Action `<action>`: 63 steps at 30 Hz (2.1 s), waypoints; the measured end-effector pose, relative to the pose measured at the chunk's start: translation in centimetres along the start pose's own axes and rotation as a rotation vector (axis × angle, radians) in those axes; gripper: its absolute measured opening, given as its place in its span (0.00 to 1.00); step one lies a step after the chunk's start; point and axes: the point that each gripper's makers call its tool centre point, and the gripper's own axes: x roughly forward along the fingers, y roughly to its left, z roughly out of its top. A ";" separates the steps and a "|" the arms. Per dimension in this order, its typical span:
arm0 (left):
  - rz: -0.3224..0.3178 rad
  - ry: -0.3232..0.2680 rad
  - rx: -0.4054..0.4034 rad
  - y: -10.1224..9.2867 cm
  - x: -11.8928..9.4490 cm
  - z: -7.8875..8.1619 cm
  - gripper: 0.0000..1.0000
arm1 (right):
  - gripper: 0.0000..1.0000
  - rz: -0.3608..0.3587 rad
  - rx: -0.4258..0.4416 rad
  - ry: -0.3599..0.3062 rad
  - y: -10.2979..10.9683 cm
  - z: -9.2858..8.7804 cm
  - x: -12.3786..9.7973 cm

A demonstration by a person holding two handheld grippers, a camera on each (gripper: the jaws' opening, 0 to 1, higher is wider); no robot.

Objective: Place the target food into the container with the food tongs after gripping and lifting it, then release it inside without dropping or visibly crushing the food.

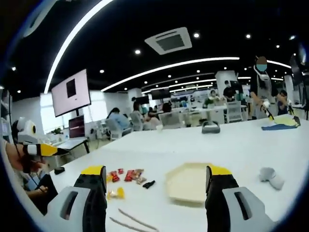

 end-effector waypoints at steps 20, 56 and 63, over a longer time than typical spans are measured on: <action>-0.075 -0.026 0.121 0.5 4.4 2.8 0.86 | 0.86 -0.102 0.014 -0.061 -1.3 1.1 1.2; -0.439 0.287 0.257 -4.3 3.3 -7.9 0.45 | 0.77 -0.133 -0.019 0.064 -0.1 -1.6 -1.7; -0.460 0.352 0.300 -4.2 4.1 -10.0 0.38 | 0.77 -0.168 0.003 0.115 -0.6 -3.3 -3.7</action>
